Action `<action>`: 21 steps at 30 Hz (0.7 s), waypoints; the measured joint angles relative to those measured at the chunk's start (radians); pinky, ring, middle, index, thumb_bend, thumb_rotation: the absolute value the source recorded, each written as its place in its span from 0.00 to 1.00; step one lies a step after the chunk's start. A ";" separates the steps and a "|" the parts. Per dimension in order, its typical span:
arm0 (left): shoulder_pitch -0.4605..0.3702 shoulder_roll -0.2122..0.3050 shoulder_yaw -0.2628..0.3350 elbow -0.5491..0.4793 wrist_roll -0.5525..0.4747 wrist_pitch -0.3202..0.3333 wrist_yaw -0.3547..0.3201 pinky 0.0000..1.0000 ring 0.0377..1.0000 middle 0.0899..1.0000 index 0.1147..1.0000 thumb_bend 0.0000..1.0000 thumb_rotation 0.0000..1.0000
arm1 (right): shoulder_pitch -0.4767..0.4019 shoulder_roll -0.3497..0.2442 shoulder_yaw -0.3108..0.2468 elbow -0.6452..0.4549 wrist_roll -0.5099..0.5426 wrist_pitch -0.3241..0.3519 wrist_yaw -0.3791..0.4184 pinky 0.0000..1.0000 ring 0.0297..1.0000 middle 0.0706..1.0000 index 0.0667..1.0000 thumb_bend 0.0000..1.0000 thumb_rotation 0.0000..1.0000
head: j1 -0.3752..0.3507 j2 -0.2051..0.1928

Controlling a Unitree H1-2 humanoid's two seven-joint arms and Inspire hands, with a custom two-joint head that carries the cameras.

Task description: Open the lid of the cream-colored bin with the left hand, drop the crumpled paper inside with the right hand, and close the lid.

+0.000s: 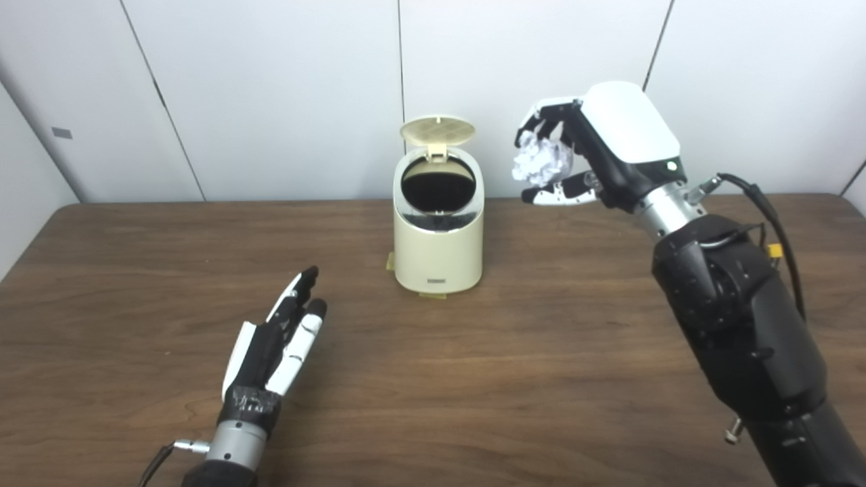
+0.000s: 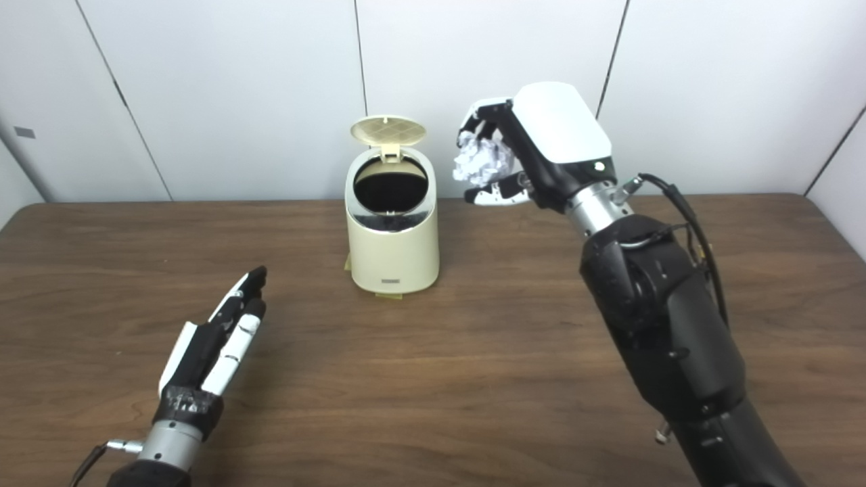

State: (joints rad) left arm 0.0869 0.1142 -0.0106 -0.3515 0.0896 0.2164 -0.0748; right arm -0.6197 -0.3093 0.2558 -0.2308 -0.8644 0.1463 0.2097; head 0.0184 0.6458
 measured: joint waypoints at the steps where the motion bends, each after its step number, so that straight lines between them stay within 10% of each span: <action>1: 0.001 0.000 -0.002 0.007 0.000 -0.007 0.000 1.00 1.00 0.99 1.00 0.62 0.80 | -0.002 0.008 0.000 0.009 0.002 -0.009 -0.014 0.35 0.37 0.49 0.47 0.51 0.00 | 0.000 0.000; 21: -0.006 -0.021 -0.033 0.136 -0.012 -0.126 0.055 1.00 1.00 1.00 1.00 0.61 0.80 | -0.066 0.145 0.042 0.286 0.002 -0.136 -0.186 0.30 0.37 0.48 0.48 0.49 0.00 | -0.020 -0.074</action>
State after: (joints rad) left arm 0.0810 0.0932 -0.0431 -0.2151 0.0776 0.0900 -0.0193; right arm -0.6858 -0.1643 0.2976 0.0555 -0.8620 0.0107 0.0241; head -0.0015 0.5721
